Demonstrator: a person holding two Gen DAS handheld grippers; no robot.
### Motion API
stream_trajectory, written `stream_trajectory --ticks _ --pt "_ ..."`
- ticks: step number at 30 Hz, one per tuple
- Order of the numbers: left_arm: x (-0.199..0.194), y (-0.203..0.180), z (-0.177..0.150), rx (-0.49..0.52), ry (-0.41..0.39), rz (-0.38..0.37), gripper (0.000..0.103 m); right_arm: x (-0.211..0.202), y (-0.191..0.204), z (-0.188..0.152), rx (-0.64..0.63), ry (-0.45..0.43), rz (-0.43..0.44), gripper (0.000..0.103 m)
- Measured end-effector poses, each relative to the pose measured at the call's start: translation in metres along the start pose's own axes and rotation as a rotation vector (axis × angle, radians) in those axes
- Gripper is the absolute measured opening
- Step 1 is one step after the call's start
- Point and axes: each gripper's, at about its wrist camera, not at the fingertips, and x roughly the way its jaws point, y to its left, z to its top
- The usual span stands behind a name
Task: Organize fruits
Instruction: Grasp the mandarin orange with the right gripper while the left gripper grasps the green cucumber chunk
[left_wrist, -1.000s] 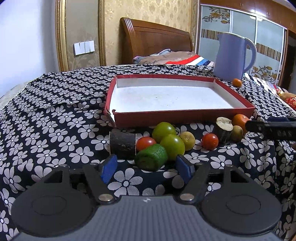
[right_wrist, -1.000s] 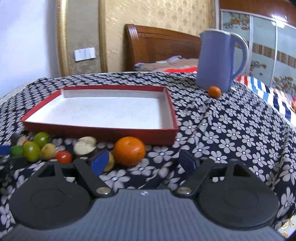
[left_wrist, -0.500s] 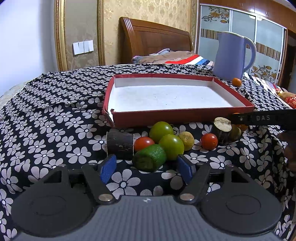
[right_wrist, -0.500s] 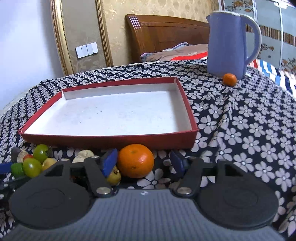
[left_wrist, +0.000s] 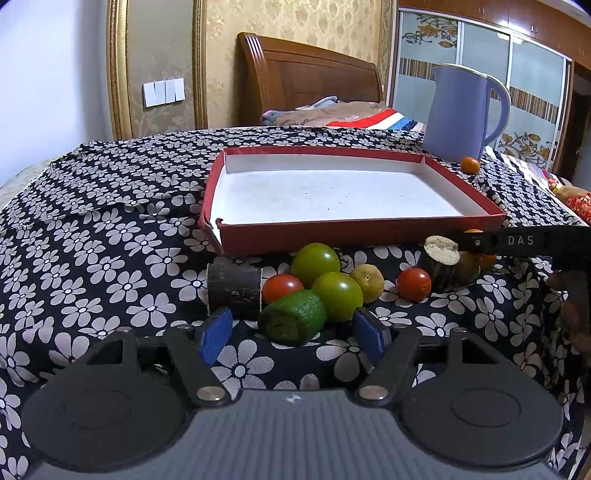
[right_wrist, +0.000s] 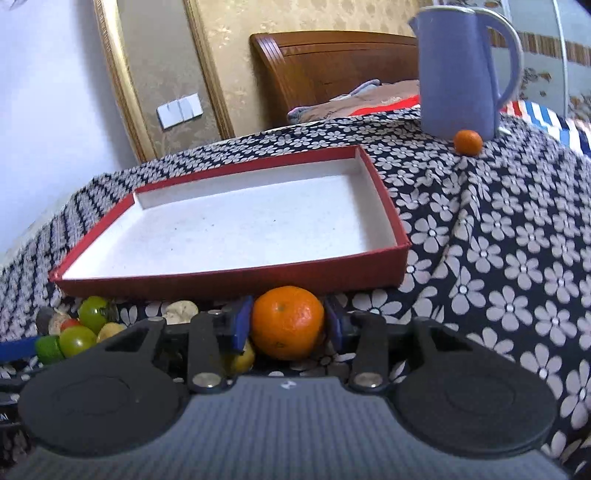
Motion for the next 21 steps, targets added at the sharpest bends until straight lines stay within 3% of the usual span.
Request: stream_trajectory --ticks 5,7,17,19,21 --pt "-0.001 0.001 0.0 0.0 -0.007 -0.007 0.071 -0.01 -0.003 -0.004 0.024 -0.044 -0.025 0.039" --pt "-0.001 0.001 0.0 0.0 -0.008 -0.019 0.06 -0.014 -0.003 -0.004 0.019 -0.064 -0.04 0.039" --pt "-0.004 -0.008 -0.002 0.051 -0.026 -0.015 0.047 -0.028 0.008 -0.008 -0.037 -0.102 -0.056 0.039" --pt "-0.004 -0.006 -0.002 0.043 -0.026 -0.015 0.035 -0.027 0.008 -0.008 -0.038 -0.097 -0.059 0.039" --pt "-0.004 -0.004 -0.002 0.03 -0.025 -0.018 0.034 -0.027 0.008 -0.009 -0.039 -0.093 -0.06 0.039"
